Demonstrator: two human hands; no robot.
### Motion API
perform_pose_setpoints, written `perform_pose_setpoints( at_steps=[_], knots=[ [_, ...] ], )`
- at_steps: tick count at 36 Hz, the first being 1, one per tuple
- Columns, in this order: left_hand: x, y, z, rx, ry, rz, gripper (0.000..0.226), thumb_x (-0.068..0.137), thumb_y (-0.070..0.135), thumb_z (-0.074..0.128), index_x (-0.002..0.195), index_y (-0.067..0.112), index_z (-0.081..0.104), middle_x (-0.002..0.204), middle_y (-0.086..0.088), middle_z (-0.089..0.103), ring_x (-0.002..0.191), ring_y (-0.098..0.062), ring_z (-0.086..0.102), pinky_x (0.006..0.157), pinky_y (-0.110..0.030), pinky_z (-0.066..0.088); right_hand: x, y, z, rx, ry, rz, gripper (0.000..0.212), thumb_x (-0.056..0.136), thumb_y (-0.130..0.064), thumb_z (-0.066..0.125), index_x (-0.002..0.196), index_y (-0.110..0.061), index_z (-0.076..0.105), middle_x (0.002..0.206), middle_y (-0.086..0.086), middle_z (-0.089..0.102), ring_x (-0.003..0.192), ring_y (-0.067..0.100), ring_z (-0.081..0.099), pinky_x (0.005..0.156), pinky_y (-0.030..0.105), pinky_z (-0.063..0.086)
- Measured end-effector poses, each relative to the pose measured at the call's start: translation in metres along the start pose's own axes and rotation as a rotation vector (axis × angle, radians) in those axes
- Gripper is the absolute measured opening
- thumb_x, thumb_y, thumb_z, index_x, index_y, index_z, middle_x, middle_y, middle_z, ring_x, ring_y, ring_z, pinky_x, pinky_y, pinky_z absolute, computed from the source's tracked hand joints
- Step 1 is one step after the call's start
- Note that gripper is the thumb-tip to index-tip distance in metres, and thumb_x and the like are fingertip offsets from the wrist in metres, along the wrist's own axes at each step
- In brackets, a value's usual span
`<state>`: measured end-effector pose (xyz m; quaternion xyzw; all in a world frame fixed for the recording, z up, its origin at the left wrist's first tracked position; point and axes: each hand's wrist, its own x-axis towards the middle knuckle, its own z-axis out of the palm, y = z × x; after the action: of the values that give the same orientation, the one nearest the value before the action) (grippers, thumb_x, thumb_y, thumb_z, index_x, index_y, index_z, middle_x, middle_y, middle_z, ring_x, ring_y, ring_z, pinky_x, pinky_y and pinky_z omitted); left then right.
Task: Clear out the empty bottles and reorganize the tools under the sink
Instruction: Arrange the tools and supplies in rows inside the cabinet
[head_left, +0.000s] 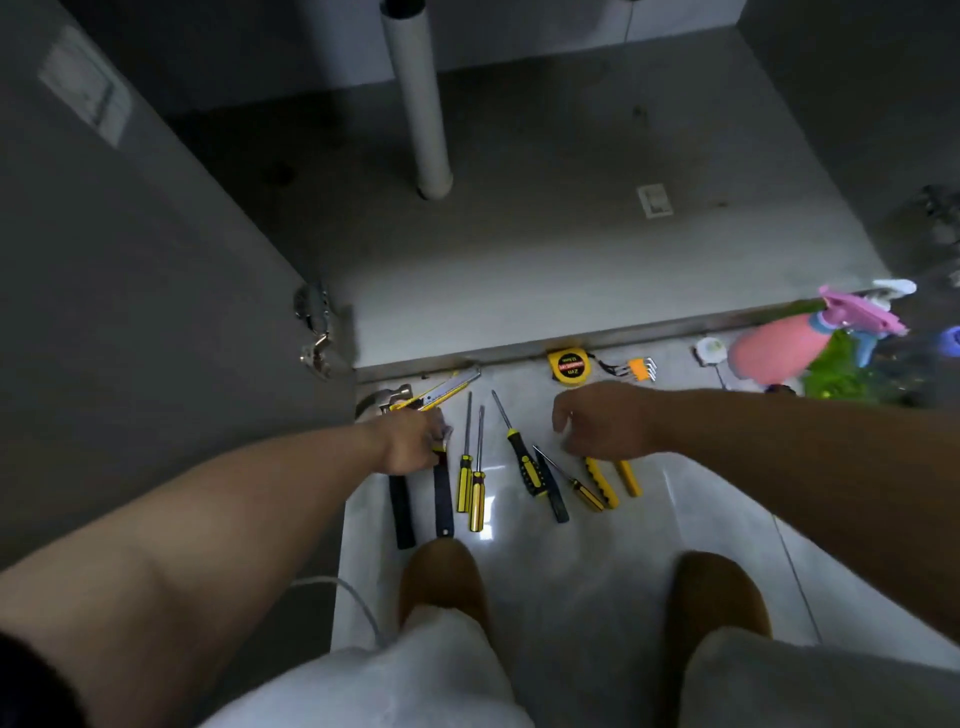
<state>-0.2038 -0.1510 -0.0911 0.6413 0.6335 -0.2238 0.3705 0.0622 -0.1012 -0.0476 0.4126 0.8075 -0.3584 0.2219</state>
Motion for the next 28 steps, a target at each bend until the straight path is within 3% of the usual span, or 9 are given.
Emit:
perform_pose_setpoints(
  at_steps=[5,9,12,16,21,24,28],
  knots=[
    [0.011,-0.012,0.03,-0.148,0.21,-0.129,0.038,0.095,0.017,0.06,0.132,0.005,0.058,0.133,-0.017,0.058,0.12,-0.033,0.057,0.102,-0.038,0.047,0.017,0.002,0.041,0.132,0.031,-0.003,0.008,0.095,-0.028,0.06,0.102,-0.024,0.06,0.102,-0.006,0.056,0.1,0.015,0.055,0.086,0.027,0.044],
    [0.019,-0.019,0.05,-0.27,0.348,-0.225,0.042,0.096,0.012,0.055,0.138,0.01,0.048,0.141,-0.018,0.041,0.122,-0.034,0.052,0.102,-0.039,0.046,0.031,0.001,0.068,0.108,0.007,0.029,0.013,0.096,-0.027,0.058,0.104,-0.018,0.064,0.108,0.001,0.064,0.093,0.017,0.059,0.077,0.027,0.048],
    [0.027,-0.026,0.065,-0.271,0.428,-0.245,0.043,0.098,0.009,0.046,0.14,0.019,0.042,0.14,-0.012,0.033,0.123,-0.028,0.048,0.101,-0.042,0.049,0.041,-0.006,0.081,0.133,-0.011,0.043,0.017,0.096,-0.026,0.057,0.107,-0.016,0.066,0.111,0.002,0.066,0.1,0.019,0.062,0.086,0.032,0.052],
    [0.035,-0.028,0.074,-0.286,0.572,-0.347,0.048,0.097,0.002,0.044,0.143,0.011,0.038,0.137,-0.02,0.039,0.12,-0.035,0.053,0.1,-0.042,0.049,0.05,-0.017,0.093,0.141,-0.008,-0.007,0.018,0.097,-0.024,0.055,0.105,-0.015,0.068,0.109,0.0,0.068,0.092,0.013,0.059,0.073,0.022,0.042],
    [0.036,-0.021,0.086,-0.516,0.379,-0.623,0.034,0.105,0.012,0.038,0.137,-0.001,0.038,0.136,-0.024,0.052,0.125,-0.037,0.055,0.103,-0.04,0.047,0.059,-0.023,0.105,0.167,0.026,-0.06,0.01,0.097,-0.022,0.056,0.1,-0.016,0.064,0.098,-0.004,0.059,0.093,0.014,0.056,0.07,0.016,0.036],
    [0.035,-0.028,0.093,-0.554,0.318,-0.597,0.039,0.102,0.013,0.05,0.136,-0.001,0.04,0.135,-0.023,0.052,0.125,-0.038,0.055,0.106,-0.044,0.047,0.063,-0.026,0.109,0.174,0.008,-0.07,0.013,0.096,-0.023,0.056,0.104,-0.016,0.065,0.096,-0.007,0.055,0.091,0.012,0.053,0.079,0.022,0.041],
    [0.034,-0.03,0.098,-0.656,0.337,-0.482,0.034,0.096,0.012,0.058,0.128,0.004,0.046,0.124,-0.017,0.055,0.112,-0.032,0.059,0.098,-0.043,0.052,0.065,-0.027,0.108,0.172,-0.003,-0.048,0.016,0.095,-0.023,0.056,0.106,-0.017,0.065,0.1,-0.005,0.059,0.094,0.012,0.056,0.08,0.024,0.043]
  ],
)
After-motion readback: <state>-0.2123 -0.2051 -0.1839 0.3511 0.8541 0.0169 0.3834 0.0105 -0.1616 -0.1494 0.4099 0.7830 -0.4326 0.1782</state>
